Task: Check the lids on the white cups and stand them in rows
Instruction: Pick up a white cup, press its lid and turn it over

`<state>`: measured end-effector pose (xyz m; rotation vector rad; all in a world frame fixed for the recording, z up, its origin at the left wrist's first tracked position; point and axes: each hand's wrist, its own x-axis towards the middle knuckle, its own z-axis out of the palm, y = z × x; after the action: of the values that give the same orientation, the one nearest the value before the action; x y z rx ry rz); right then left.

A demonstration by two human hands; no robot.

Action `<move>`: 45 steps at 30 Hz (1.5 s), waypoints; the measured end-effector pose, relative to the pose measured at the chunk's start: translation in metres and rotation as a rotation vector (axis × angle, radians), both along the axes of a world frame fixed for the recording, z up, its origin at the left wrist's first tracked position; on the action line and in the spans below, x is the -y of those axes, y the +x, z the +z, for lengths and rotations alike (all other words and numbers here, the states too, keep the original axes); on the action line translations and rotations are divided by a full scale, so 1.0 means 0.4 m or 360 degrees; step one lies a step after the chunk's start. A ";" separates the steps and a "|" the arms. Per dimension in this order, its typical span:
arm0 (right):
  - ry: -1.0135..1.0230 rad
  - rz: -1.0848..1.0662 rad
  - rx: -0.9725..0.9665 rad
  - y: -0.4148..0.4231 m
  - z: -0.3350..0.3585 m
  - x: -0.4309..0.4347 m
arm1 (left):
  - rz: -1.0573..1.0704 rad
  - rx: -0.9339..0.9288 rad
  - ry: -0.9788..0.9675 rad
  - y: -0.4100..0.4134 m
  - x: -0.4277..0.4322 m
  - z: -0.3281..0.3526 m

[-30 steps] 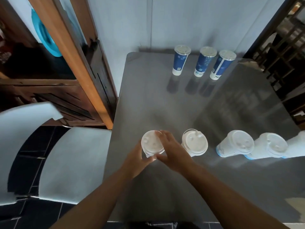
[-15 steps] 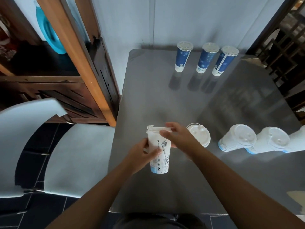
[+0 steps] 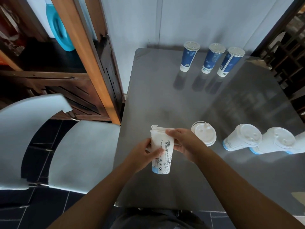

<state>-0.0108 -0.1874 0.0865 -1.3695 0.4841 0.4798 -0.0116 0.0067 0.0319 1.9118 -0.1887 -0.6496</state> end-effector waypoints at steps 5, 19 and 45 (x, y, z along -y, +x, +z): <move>-0.0050 0.0034 0.0119 -0.007 0.000 0.005 | -0.0013 0.0010 0.0012 0.011 -0.003 -0.015; -0.0781 0.0421 0.0649 -0.019 -0.043 -0.007 | 0.0037 0.0418 0.0112 0.062 -0.002 -0.061; -0.2248 0.1131 0.1047 0.144 -0.049 -0.177 | 0.0095 0.0547 0.0343 0.060 0.002 -0.149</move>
<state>0.0467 -0.1166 0.0668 -2.9497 -0.3725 0.1555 0.0125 0.0060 -0.0277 2.2211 -0.2864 -0.3060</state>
